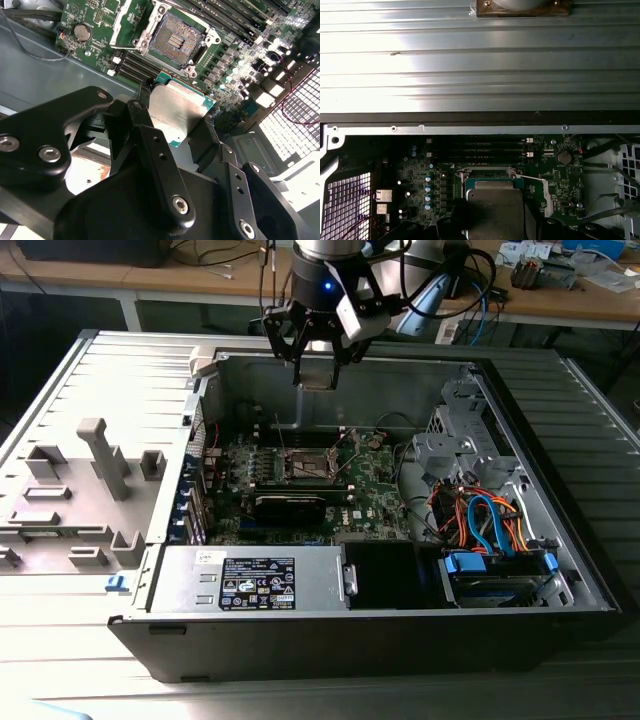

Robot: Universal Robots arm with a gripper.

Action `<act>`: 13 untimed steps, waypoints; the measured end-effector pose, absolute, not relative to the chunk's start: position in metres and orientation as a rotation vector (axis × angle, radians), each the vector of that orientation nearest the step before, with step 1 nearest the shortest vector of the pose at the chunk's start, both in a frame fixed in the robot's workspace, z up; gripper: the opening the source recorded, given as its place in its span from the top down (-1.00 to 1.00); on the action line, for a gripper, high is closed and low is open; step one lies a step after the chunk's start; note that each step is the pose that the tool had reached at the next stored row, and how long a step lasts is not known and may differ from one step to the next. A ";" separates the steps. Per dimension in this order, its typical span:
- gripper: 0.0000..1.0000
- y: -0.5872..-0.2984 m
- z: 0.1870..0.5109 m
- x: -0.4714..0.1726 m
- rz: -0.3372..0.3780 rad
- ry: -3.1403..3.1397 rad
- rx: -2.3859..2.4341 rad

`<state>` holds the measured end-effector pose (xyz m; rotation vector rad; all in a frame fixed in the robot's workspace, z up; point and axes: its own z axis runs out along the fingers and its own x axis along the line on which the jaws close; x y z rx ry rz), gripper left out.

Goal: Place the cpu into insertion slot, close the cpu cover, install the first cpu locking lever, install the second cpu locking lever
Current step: 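Place the cpu into insertion slot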

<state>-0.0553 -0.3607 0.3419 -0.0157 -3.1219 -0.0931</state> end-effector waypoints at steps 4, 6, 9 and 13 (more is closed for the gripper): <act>-0.09 -0.361 0.341 -0.055 -0.093 -3.122 -0.016; -0.09 -0.361 0.341 -0.055 -0.093 -3.122 -0.016; -0.09 -0.361 0.340 -0.055 -0.093 -3.122 -0.016; -0.09 -0.361 0.338 -0.055 -0.093 -3.122 -0.016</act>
